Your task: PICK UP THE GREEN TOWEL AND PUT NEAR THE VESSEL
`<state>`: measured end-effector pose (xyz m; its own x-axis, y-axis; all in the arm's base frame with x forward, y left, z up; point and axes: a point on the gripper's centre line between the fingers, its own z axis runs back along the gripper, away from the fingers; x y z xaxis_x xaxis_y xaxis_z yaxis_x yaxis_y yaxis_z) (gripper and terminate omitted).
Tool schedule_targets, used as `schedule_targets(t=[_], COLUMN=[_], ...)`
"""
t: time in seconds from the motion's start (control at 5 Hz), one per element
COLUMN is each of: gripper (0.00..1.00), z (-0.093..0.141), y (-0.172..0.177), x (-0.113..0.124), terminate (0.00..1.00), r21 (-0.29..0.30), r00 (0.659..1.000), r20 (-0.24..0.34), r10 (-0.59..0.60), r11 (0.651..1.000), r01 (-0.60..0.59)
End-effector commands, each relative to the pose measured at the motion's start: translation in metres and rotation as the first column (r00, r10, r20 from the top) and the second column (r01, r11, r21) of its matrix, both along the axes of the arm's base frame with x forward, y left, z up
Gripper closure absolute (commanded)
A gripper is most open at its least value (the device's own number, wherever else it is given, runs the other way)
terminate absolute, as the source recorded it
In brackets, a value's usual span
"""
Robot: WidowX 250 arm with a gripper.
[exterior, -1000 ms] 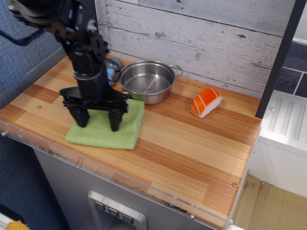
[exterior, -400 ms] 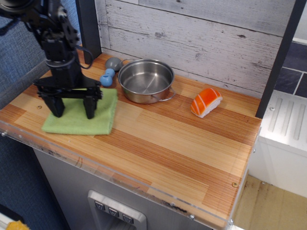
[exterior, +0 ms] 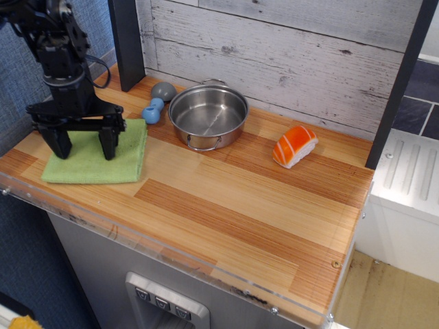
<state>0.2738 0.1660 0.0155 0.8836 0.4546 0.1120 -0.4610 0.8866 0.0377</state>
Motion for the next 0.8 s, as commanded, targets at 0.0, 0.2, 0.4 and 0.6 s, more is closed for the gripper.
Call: schedule_targets(t=[0.0,0.2,0.4,0.6], gripper=[0.0,0.0,0.0,0.0], z=[0.015,0.029,0.047,0.072], y=[-0.004,-0.018,-0.029,-0.039], x=[0.001,0.005,0.009,0.005], terminate=[0.0,0.0,0.0,0.0], r21=[0.016,0.0,-0.009,-0.006], r00=[0.999,0.998,0.995,0.991], r20=[0.035,0.053,0.083,0.119], r10=[-0.015,-0.04,-0.056,-0.055], r11=[1.0,0.999,0.998,0.998], r01=[0.015,0.04,0.057,0.056])
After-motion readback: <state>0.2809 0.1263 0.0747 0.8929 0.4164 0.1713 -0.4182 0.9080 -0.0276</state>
